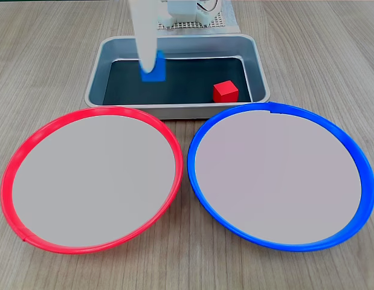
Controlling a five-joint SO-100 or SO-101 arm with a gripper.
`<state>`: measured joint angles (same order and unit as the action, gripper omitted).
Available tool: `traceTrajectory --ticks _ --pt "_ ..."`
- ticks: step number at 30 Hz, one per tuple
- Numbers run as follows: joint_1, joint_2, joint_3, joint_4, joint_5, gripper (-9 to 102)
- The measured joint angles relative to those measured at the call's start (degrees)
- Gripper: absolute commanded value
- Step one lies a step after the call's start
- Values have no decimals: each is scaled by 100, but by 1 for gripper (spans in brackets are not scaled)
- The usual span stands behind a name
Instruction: Move two blocks tray to matching dishes
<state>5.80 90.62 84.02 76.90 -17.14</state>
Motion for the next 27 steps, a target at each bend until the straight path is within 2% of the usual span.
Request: traceTrajectory --ticks 2,8,11,13,17,19,21,24,27 --pt "-510 -141 -360 -88 114 0" --pt "-1723 -1063 -510 -1529 -167 1" --pt "-1854 -1582 -343 -2153 -650 14" --pt "-1881 -1758 -290 -2241 -844 21" --pt "-1960 -1828 -272 -2241 -1151 29" --pt "-1898 -1828 -237 -2145 -1222 24" --pt "-1890 -1819 -149 -2127 -1354 0" --pt "-1907 -1450 70 -1819 -1521 0" --pt "-1784 -650 606 -1160 -2487 0"
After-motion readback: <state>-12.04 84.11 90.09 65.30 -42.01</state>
